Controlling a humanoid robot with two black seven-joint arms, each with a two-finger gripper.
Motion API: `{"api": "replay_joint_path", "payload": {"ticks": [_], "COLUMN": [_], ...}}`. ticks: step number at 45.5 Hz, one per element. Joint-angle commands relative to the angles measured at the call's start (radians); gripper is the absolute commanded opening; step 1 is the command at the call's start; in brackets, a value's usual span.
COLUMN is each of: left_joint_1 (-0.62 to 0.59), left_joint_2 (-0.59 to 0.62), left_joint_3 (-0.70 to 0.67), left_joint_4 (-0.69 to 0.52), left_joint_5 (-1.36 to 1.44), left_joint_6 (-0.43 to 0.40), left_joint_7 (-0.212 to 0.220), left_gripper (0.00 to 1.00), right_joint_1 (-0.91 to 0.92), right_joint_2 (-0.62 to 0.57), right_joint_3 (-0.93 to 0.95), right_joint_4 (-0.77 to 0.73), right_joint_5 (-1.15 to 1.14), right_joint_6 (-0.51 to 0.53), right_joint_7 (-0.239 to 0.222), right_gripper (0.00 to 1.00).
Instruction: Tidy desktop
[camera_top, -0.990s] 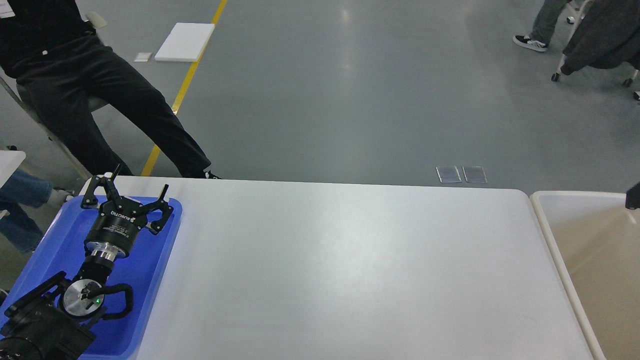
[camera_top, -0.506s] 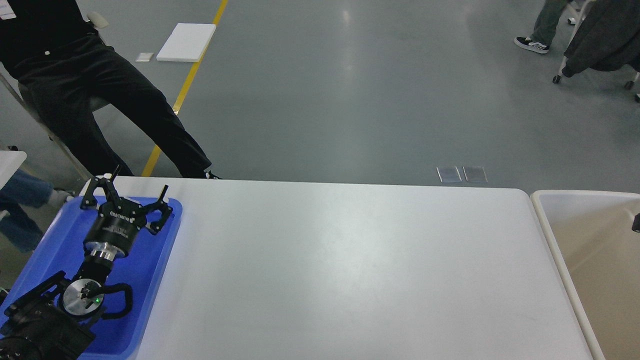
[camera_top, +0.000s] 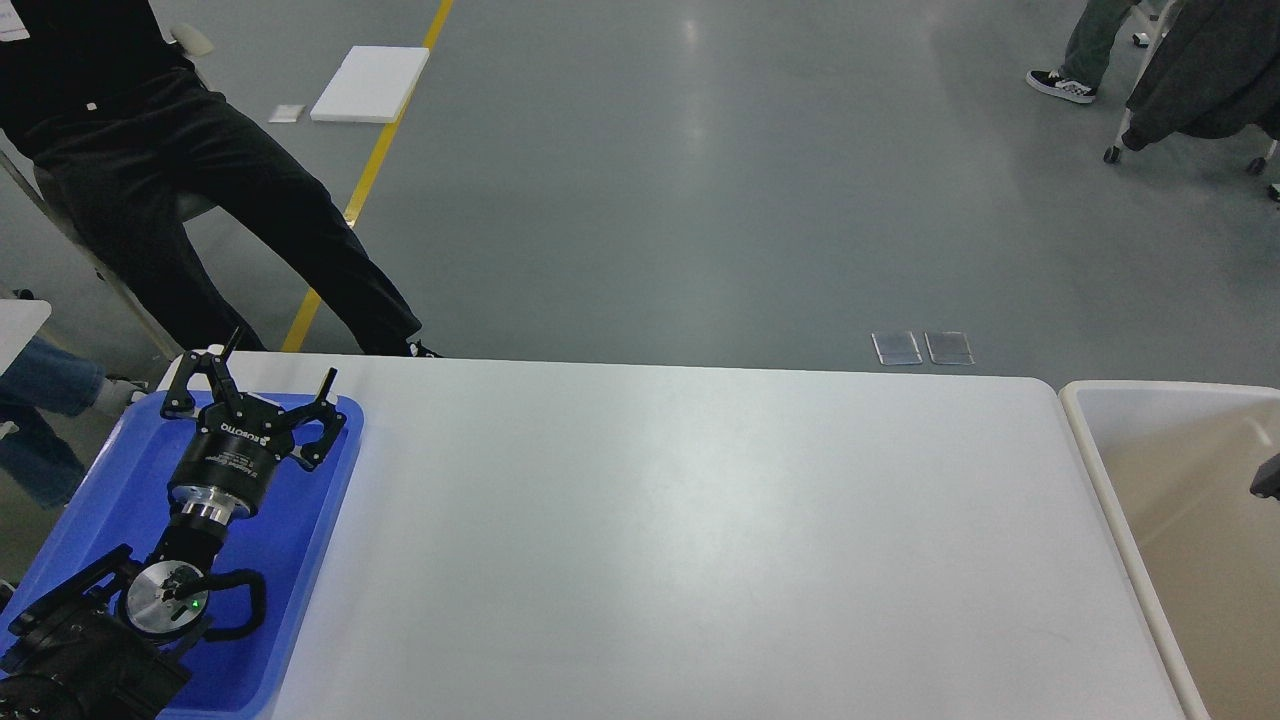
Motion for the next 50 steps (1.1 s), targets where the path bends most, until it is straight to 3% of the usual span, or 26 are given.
{"api": "replay_joint_path", "payload": {"ticks": [1,19,30,50], "left_joint_1": [0.0,0.0,0.0,0.0], "left_joint_2": [0.0,0.0,0.0,0.0], "left_joint_3": [0.0,0.0,0.0,0.0], "left_joint_4": [0.001,0.001,-0.001,0.001], "left_joint_5": [0.0,0.0,0.0,0.0], "left_joint_6": [0.0,0.001,0.0,0.0], "left_joint_7": [0.0,0.0,0.0,0.0], "left_gripper": [0.99,0.99,0.99,0.99], "right_joint_1": [-0.226,-0.378,-0.493,-0.527], "right_joint_2": [0.076,0.231,0.406,0.447], "right_joint_3": [0.149,0.223,0.243,0.28], "right_joint_4": [-0.117,-0.342,-0.651,-0.677], "right_joint_5": [0.003,0.004,0.006,0.006], "right_joint_6": [-0.116,-0.255,-0.307,-0.403], "right_joint_7": [-0.002,0.003,0.004,0.004], "right_gripper": [0.0,0.0,0.0,0.0]}}
